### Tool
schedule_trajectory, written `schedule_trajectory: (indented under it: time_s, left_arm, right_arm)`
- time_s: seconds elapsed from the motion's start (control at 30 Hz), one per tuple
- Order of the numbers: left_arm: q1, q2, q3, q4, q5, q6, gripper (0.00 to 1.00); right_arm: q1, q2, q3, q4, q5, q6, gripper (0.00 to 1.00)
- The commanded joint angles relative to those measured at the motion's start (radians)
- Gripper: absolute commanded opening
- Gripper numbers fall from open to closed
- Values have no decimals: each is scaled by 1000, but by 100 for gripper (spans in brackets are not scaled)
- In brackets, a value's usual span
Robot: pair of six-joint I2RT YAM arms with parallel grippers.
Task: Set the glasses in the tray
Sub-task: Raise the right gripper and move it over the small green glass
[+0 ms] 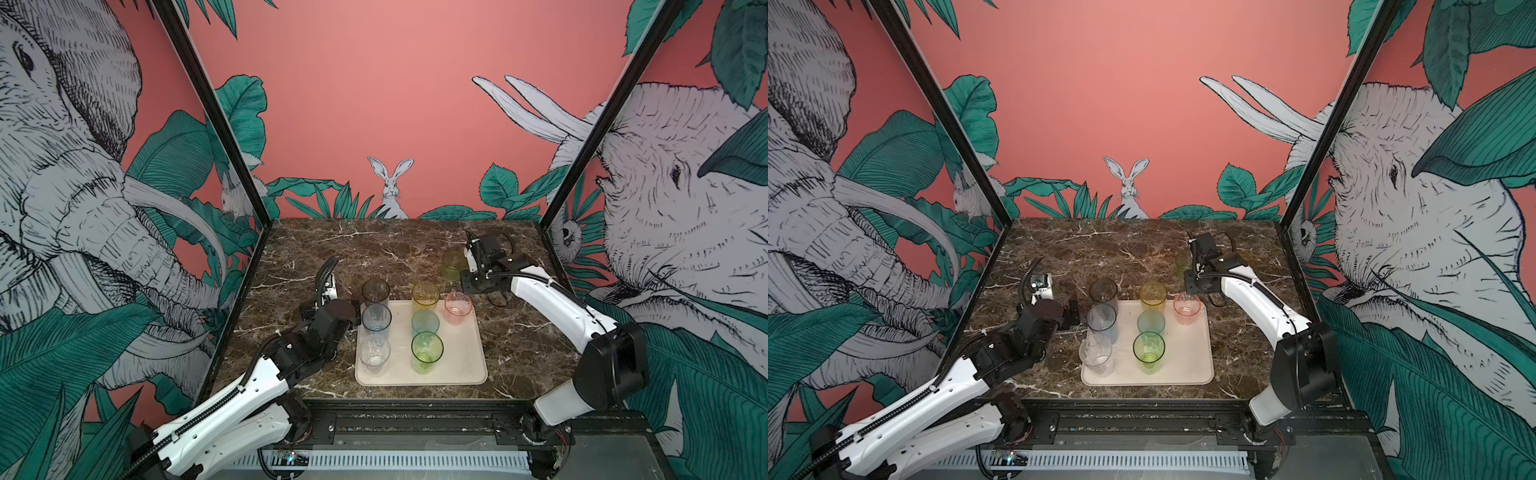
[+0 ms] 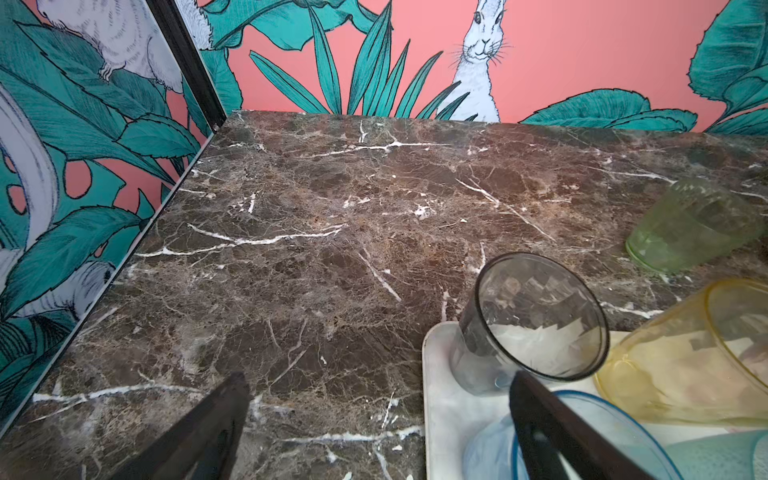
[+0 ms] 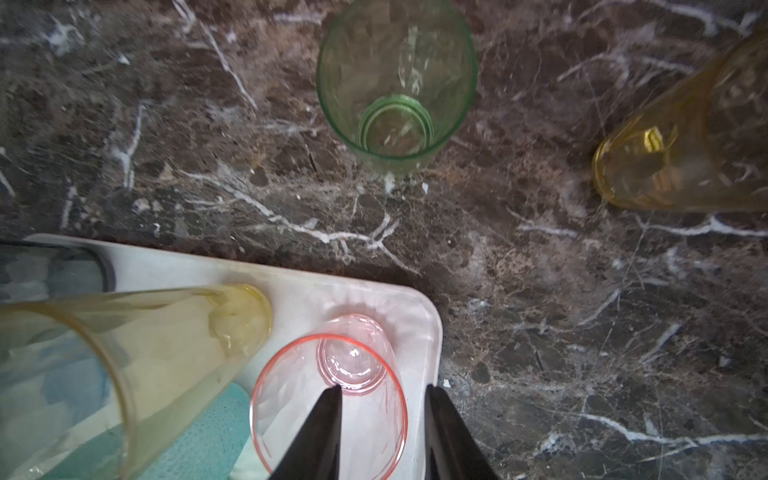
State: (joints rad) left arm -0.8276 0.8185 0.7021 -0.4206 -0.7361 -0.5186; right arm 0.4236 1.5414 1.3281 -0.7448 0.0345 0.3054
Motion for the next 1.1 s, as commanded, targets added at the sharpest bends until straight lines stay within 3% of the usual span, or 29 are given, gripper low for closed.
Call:
schedule_trajectory:
  time_s: [0.0, 0.27, 0.73, 1.07]
  left_arm:
    - [6, -11, 7, -14, -17, 3, 99]
    - [7, -8, 24, -15, -19, 15, 99]
    - [7, -22, 30, -26, -19, 17, 99]
    - [7, -32, 15, -23, -16, 9, 99]
  right_arm:
    - [-1, -17, 68, -34, 46, -46, 38]
    - [-43, 35, 198, 0, 48, -78, 41]
    - [-99, 333, 460, -34, 19, -70, 49]
    - [-128, 472, 538, -35, -19, -68, 55]
